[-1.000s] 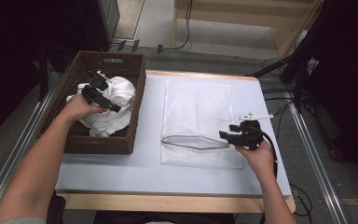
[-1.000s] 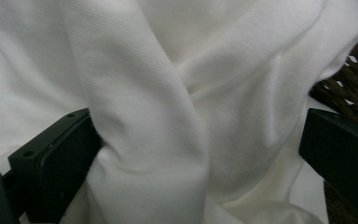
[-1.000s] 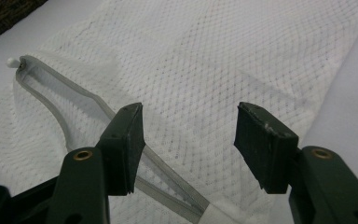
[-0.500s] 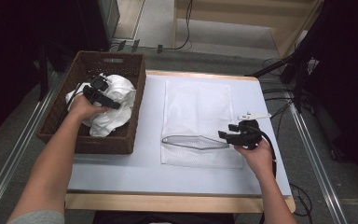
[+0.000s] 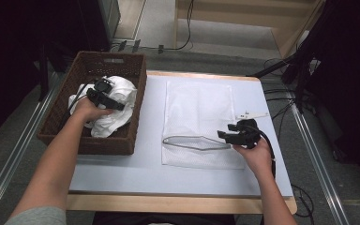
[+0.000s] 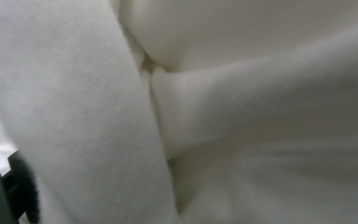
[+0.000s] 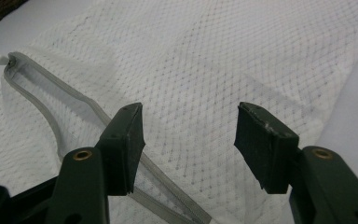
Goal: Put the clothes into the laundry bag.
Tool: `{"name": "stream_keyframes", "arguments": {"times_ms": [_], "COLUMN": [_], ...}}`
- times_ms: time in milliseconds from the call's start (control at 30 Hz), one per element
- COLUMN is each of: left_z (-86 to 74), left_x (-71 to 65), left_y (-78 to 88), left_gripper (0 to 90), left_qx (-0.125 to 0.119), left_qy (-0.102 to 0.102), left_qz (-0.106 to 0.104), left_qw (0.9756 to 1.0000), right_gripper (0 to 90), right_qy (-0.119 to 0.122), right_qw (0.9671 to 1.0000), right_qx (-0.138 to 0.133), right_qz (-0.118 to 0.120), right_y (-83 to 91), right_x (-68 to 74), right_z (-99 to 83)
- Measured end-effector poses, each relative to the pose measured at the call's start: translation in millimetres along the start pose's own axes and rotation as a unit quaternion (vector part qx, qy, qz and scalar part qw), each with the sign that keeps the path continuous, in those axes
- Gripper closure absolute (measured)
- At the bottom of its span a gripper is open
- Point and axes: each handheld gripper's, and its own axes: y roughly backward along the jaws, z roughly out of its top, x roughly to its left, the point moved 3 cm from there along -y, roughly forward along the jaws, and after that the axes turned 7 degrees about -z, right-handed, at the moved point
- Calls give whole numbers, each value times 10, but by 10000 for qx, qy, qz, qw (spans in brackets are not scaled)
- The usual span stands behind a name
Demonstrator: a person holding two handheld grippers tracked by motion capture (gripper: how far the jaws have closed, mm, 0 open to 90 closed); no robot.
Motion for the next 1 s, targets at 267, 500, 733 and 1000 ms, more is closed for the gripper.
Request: {"name": "stream_keyframes", "arguments": {"times_ms": [267,500,733,1000], "left_z": [37,48,64,116], "left_x": [17,12,46,70], "left_y": [-28,35,97,252], "left_gripper": [0,207,409,515], "left_qx": [4,15,-78,-77], "left_qy": [253,360,644,713], "left_qz": [179,101,83,-74], "left_qw": [9995,9993,9979,9974], "right_gripper": [433,435,440,449], "right_qy": [-30,-57,-62,-195], "right_qw": [10000,9999,9999,9994], "right_qx": [-57,-77,-113,-283], "right_qz": [-19,-48,-57,-95], "right_y": [11,36,58,114], "right_x": [-11,-28,-37,-96], "right_z": [6,2,-11,-13]}}
